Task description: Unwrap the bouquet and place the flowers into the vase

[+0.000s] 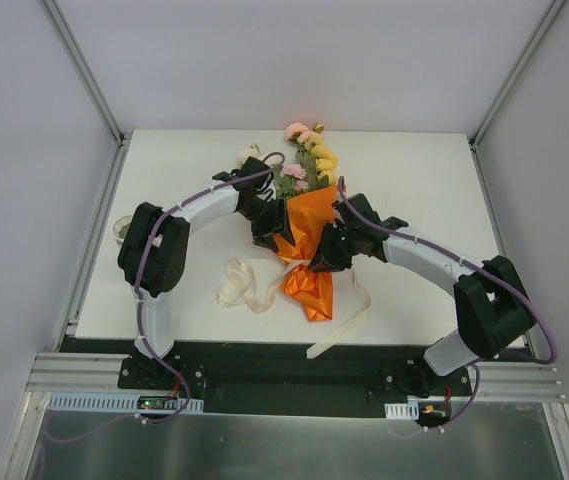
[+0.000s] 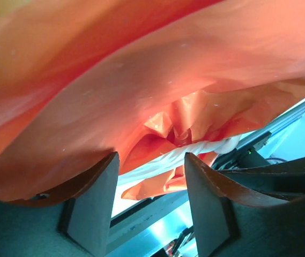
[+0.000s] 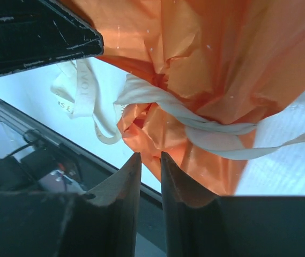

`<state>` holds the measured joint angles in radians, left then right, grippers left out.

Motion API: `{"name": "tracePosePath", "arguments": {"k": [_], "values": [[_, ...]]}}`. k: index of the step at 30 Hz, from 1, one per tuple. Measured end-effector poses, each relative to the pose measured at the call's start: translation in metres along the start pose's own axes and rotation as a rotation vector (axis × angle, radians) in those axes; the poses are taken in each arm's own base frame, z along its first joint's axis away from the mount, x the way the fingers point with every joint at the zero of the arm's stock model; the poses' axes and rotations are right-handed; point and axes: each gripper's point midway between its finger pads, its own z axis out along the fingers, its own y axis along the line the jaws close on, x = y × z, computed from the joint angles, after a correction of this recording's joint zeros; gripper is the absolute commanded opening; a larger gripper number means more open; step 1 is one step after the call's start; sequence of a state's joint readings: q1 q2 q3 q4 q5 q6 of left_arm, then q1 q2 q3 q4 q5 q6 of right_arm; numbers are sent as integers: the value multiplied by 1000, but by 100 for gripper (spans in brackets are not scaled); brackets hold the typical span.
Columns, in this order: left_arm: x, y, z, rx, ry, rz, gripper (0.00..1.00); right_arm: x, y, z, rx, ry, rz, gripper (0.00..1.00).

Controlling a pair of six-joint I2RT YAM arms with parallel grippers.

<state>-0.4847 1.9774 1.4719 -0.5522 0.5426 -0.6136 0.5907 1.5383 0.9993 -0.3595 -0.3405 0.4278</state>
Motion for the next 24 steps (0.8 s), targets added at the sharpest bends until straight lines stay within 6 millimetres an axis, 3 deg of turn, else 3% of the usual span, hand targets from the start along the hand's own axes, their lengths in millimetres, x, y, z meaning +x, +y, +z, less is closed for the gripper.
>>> {"name": "tracePosePath", "arguments": {"k": [6, 12, 18, 24], "values": [[6, 12, 5, -36, 10, -50, 46, 4, 1, 14, -32, -23, 158, 21], [5, 14, 9, -44, 11, -62, 40, -7, 3, 22, -42, -76, 271, 19], [7, 21, 19, -61, 33, -87, 38, -18, -1, 28, -23, -129, 345, 20], [13, 18, 25, -64, 48, -73, 37, -14, -10, 36, 34, -134, 381, 24]]}}
